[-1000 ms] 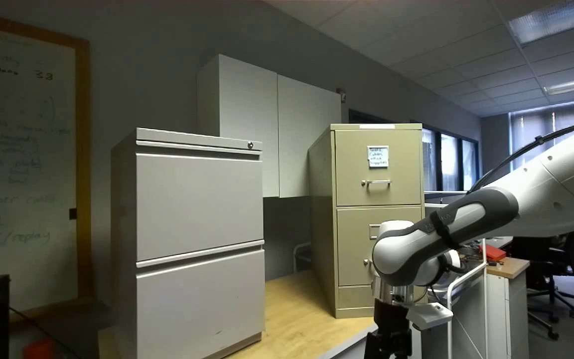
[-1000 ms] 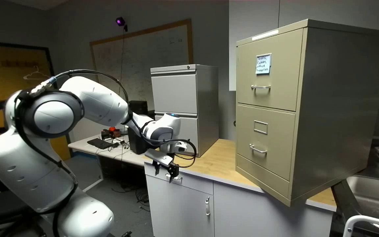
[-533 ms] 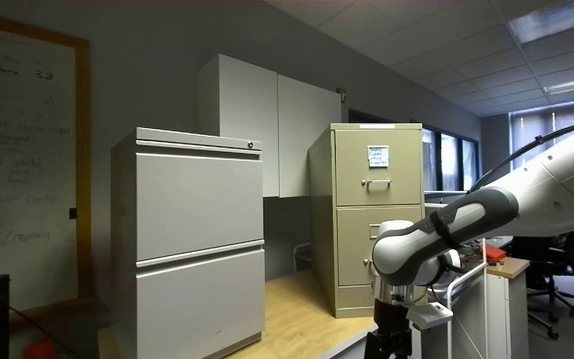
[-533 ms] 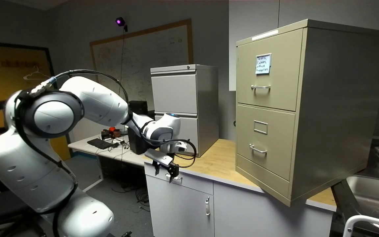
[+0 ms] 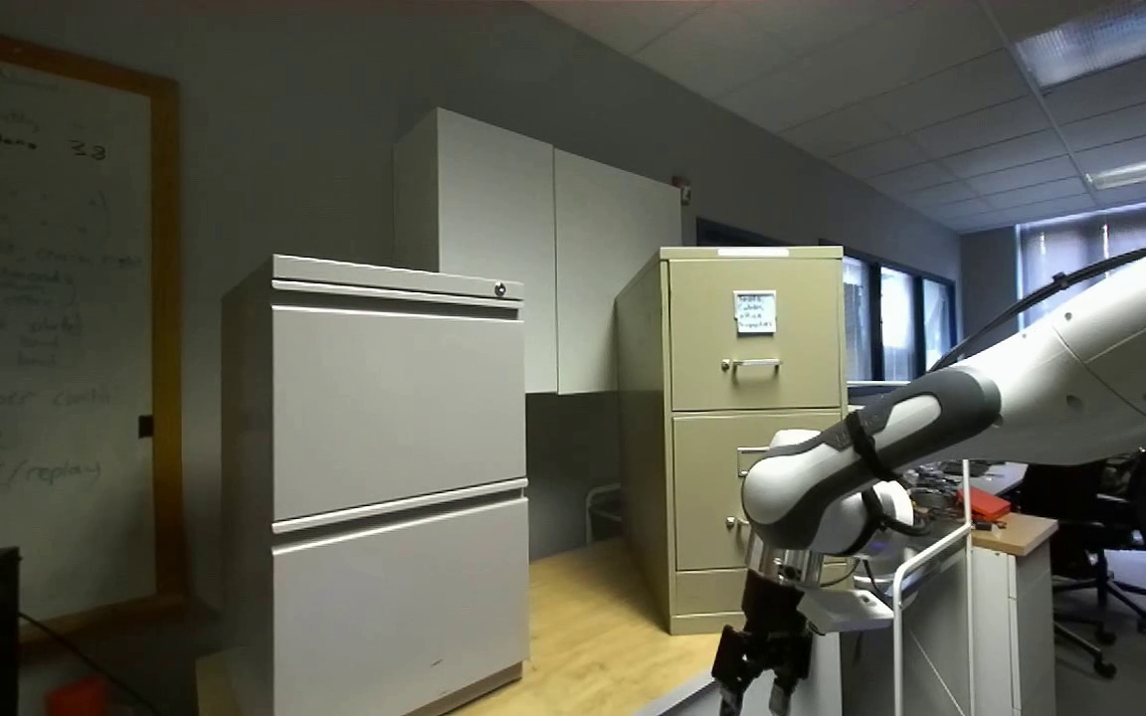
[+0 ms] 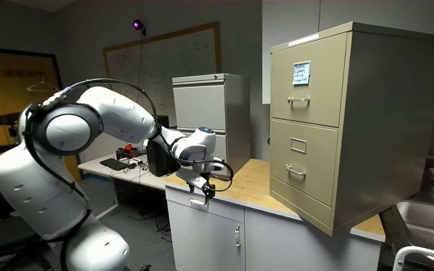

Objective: Open the bottom drawer of the beige file cabinet

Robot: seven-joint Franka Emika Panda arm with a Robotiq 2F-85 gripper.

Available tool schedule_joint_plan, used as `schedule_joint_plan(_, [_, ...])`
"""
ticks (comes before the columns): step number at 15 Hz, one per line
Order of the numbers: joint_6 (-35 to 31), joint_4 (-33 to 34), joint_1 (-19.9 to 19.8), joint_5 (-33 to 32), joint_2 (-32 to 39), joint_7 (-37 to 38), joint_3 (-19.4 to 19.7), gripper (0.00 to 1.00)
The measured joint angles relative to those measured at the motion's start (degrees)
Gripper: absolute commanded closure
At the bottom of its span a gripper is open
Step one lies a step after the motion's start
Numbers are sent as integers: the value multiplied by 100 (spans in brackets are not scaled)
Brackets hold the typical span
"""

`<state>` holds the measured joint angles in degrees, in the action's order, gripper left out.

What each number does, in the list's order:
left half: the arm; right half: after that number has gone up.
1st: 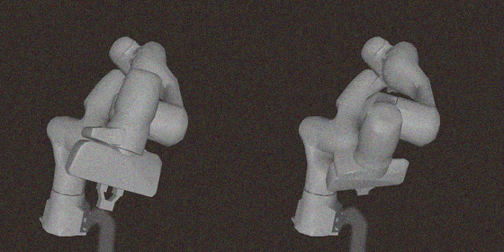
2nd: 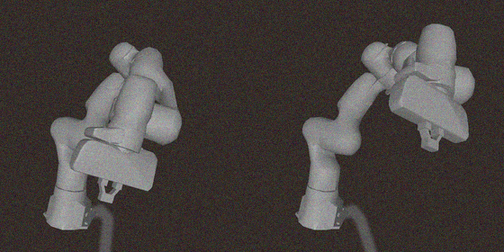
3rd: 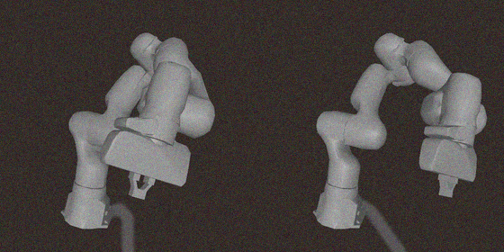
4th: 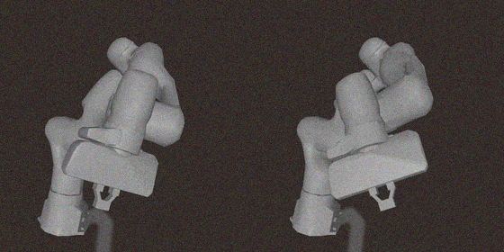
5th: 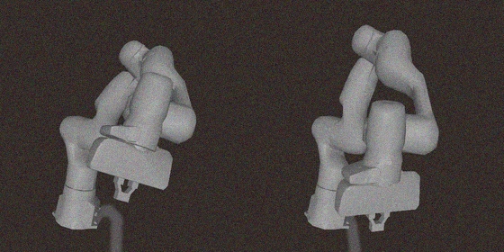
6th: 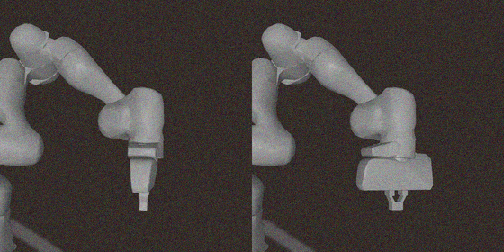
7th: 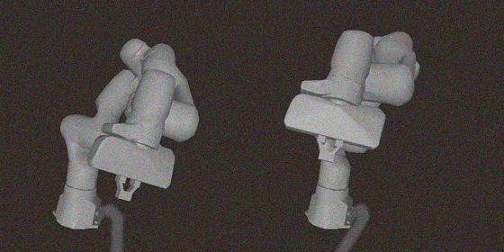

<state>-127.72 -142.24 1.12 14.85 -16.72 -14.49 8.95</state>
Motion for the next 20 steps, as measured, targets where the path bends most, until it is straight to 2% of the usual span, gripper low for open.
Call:
schedule_joint_plan(5, [-319, 507, -151, 1020, 379, -796, 484, 0])
schedule_joint_plan(12, [-379, 1042, -660, 2996, 736, -2501, 1177, 0])
schedule_joint_plan(16, [-95, 1267, -1093, 4040, 961, -3403, 1393, 0])
schedule_joint_plan(20, [492, 1535, -1564, 4642, 1295, -3873, 1490, 0])
